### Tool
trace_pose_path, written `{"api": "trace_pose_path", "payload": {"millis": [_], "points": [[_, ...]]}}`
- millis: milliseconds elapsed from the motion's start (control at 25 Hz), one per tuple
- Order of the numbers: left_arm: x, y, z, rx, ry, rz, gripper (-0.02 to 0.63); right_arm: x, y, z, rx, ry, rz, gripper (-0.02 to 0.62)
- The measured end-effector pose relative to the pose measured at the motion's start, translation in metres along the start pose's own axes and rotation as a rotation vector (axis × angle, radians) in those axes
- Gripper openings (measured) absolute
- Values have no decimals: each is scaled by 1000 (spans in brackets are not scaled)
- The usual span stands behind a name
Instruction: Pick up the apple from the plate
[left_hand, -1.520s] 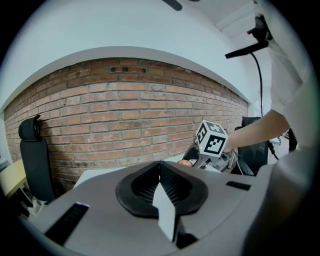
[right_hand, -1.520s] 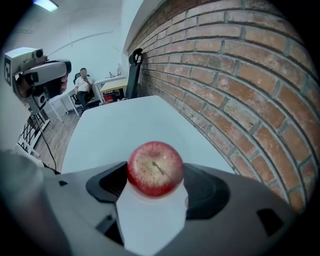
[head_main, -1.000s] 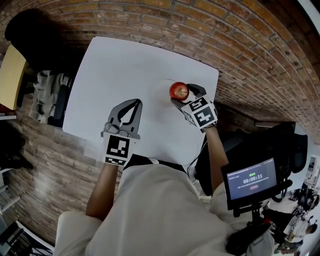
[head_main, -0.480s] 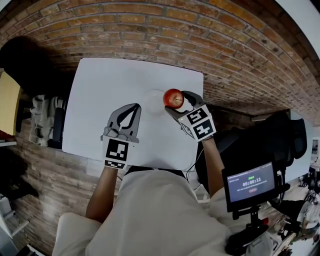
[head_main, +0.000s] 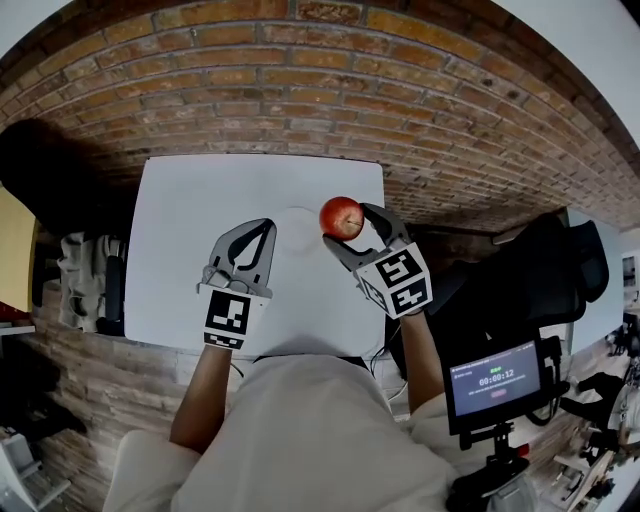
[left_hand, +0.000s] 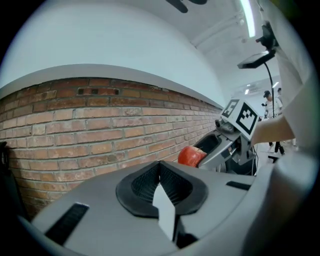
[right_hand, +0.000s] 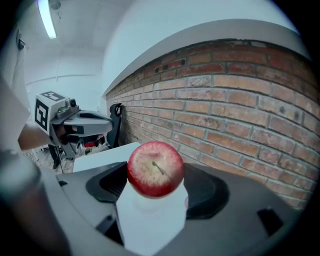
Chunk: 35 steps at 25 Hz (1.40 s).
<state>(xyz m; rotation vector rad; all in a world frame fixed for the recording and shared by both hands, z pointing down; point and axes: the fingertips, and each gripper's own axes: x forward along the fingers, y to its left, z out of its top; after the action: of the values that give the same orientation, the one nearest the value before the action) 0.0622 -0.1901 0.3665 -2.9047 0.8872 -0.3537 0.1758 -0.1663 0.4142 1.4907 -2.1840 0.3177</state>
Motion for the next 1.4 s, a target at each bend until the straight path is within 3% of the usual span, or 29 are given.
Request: {"api": "trace_pose_path", "payload": {"millis": [400, 960, 1400], "points": [[1, -8, 42, 26, -79, -16, 6, -50, -3, 37, 39, -153, -46, 353], [-3, -26, 75, 34, -144, -20, 6, -102, 2, 87, 10, -328, -48, 353], [-7, -23, 77, 37, -142, -16, 6, -107, -2, 95, 5, -350, -73, 351]]}}
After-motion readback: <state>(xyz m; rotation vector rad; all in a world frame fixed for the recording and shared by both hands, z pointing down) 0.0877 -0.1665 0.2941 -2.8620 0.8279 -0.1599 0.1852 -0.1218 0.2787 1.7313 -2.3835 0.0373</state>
